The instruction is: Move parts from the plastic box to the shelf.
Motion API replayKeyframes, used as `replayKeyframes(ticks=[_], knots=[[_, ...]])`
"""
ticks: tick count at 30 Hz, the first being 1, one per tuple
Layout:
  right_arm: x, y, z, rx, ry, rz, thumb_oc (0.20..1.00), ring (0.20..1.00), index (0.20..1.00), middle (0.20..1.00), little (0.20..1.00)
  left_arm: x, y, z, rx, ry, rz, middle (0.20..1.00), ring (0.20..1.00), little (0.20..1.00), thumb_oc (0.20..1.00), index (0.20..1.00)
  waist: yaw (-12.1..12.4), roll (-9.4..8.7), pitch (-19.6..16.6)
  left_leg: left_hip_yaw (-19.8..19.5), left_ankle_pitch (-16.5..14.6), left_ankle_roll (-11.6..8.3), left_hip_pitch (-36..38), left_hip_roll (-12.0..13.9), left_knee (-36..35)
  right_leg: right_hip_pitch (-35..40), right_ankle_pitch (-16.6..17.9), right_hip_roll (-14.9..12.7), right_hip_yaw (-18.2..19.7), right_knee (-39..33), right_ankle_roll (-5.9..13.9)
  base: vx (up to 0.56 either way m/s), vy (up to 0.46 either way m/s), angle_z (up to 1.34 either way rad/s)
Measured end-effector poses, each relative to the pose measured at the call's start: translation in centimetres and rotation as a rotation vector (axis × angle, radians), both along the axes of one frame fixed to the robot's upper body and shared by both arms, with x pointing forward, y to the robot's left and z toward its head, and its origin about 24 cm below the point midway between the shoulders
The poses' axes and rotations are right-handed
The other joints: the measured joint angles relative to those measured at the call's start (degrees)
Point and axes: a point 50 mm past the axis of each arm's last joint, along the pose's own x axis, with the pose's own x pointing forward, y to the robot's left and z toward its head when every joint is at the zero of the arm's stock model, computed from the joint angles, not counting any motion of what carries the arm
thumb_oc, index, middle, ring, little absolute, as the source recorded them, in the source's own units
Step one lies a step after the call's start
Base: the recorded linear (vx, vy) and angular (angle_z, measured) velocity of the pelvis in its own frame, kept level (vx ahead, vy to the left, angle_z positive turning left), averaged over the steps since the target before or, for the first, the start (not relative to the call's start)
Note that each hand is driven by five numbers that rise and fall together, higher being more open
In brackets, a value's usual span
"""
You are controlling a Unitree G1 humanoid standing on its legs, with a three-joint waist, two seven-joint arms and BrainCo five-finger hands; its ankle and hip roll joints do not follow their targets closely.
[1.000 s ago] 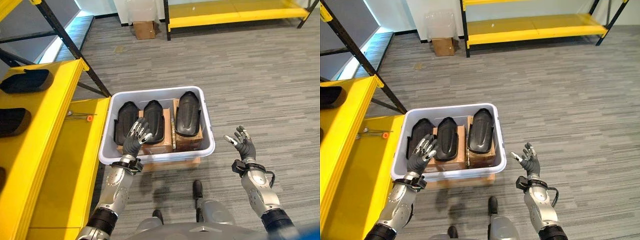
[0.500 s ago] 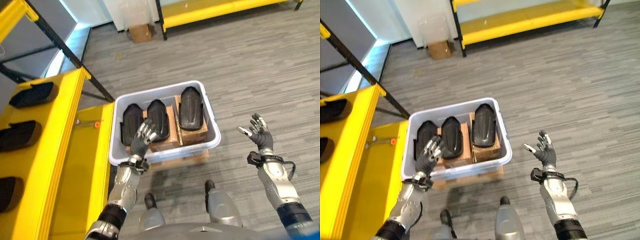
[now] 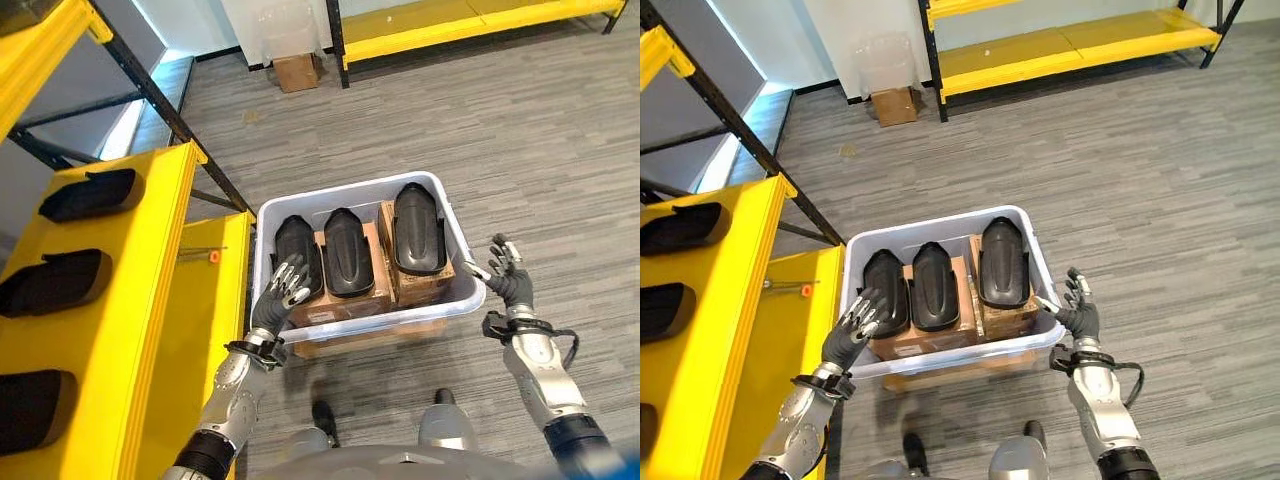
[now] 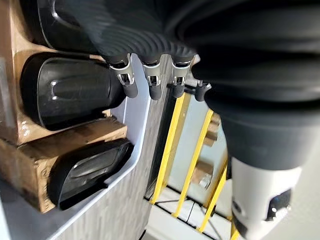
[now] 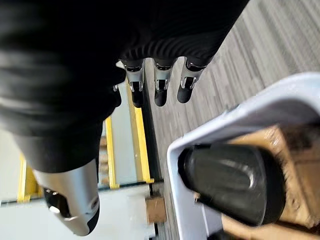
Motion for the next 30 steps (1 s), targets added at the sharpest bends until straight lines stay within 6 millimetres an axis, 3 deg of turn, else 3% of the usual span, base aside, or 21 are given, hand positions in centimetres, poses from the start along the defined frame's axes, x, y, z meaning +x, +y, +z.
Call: replayKeyframes(ticks=[4, 10, 17, 24, 30], knots=[[1.0, 0.4, 0.9, 0.002, -0.037, 0.004, 1.0, 1.0, 1.0, 1.0, 1.0, 0.3, 0.1, 1.3, 0.008, -0.044, 0.011, 1.0, 1.0, 1.0, 1.0, 1.0, 1.9, -1.55, -0.4, -1.3, 0.8, -0.51, -3.1, 1.5, 0.0, -1.7, 1.3, 1.7, -0.8, -1.4, -0.78, -0.09, -0.059, 0.1], [3.1, 0.0, 3.6, -0.046, -0.125, 0.025, 1.0, 1.0, 1.0, 1.0, 1.0, 1.2, -0.1, 2.7, 0.011, -0.102, -0.012, 1.0, 1.0, 1.0, 1.0, 1.0, 3.6, -0.97, 0.7, -3.1, 2.1, -0.46, -8.0, 1.9, 1.0, -4.7, 2.8, 2.3, -2.2, -2.4, -1.11, -0.13, -0.035, 0.12], [7.6, -0.4, 8.4, -0.066, -0.23, -0.06, 1.0, 1.0, 1.0, 1.0, 1.0, 4.0, -1.1, 6.1, 0.023, -0.223, -0.089, 1.0, 1.0, 1.0, 1.0, 1.0, 6.8, 0.53, 7.3, -5.7, 2.6, -0.27, -13.9, 1.9, 3.9, -7.2, 4.5, 2.3, -3.9, -3.2, -1.23, -0.11, -0.018, 0.16], [9.3, -0.9, 8.7, -0.014, -0.169, -0.147, 1.0, 1.0, 1.0, 1.0, 1.0, 5.6, -1.5, 8.3, 0.039, -0.291, -0.107, 1.0, 1.0, 1.0, 1.0, 1.0, 8.7, 0.88, 11.3, -6.9, 2.9, -0.04, -17.3, 1.3, 4.5, -9.8, 4.9, 1.9, -4.6, -3.0, -1.17, -0.11, 0.022, 0.07], [10.5, -1.1, 10.1, 0.017, -0.186, -0.222, 1.0, 1.0, 1.0, 1.0, 1.0, 6.9, -2.4, 10.8, 0.056, -0.382, -0.154, 1.0, 1.0, 1.0, 1.0, 1.0, 9.4, 1.56, 15.2, -6.9, 2.9, -0.01, -19.7, 1.2, 5.0, -12.4, 4.9, 1.8, -4.5, -2.5, -1.25, -0.09, 0.05, -0.01]])
